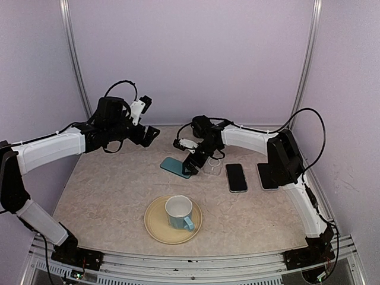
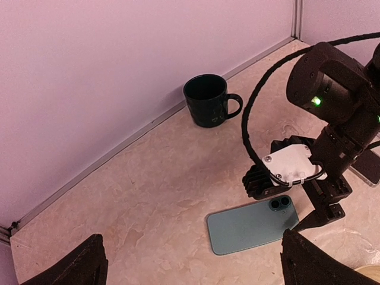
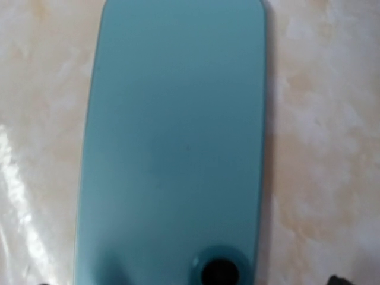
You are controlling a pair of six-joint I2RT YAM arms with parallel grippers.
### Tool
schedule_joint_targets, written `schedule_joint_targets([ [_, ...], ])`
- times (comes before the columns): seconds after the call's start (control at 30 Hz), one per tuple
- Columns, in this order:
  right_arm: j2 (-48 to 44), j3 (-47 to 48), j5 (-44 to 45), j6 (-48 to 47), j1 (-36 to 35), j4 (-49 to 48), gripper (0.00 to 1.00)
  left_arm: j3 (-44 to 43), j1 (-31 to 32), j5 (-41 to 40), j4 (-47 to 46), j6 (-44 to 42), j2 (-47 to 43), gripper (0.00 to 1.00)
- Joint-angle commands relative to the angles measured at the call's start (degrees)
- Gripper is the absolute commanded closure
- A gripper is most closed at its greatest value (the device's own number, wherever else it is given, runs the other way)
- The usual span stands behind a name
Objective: Put the phone into the phone case
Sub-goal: Move the phone to the center of the board.
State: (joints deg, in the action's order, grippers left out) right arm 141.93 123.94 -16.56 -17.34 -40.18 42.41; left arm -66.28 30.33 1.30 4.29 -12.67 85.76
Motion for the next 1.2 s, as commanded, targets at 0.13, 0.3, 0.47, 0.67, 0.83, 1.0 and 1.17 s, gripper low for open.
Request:
schedule_joint_targets([
  [0.13,3.8,1.65,0.9,2.2,-1.8,-5.36,0.0,-5.22,-0.18,-10.09,2.16,5.6,2.78,0.01],
  [0.3,4.61,1.32,1.7,1.01,-3.05,-5.58,0.0,-14.57,-1.91,-11.65,9.11,10.08,14.59,0.01],
  [0.47,4.62,-0.29,3.99,0.63,-3.89,-5.18,0.0,-20.58,-6.01,-3.76,11.87,18.21,23.78,0.01],
  [0.67,1.03,-7.24,5.48,1.06,-3.93,-7.53,0.04,-22.44,-6.45,2.51,13.93,22.8,30.1,0.01],
  [0.83,-1.02,-10.56,5.09,1.2,-3.93,-8.84,0.09,-21.25,-6.49,7.8,13.61,24.75,33.95,0.01],
  [1.0,-2.25,-12.36,4.71,1.47,-3.9,-9.35,0.1,-19.77,-6.35,13.89,11.64,27.67,36.12,0.01],
  [1.17,-3.53,-14.51,4.52,1.78,-3.93,-10.5,0.11,-19.32,-5.58,17.86,10.36,28.48,37.54,0.01],
])
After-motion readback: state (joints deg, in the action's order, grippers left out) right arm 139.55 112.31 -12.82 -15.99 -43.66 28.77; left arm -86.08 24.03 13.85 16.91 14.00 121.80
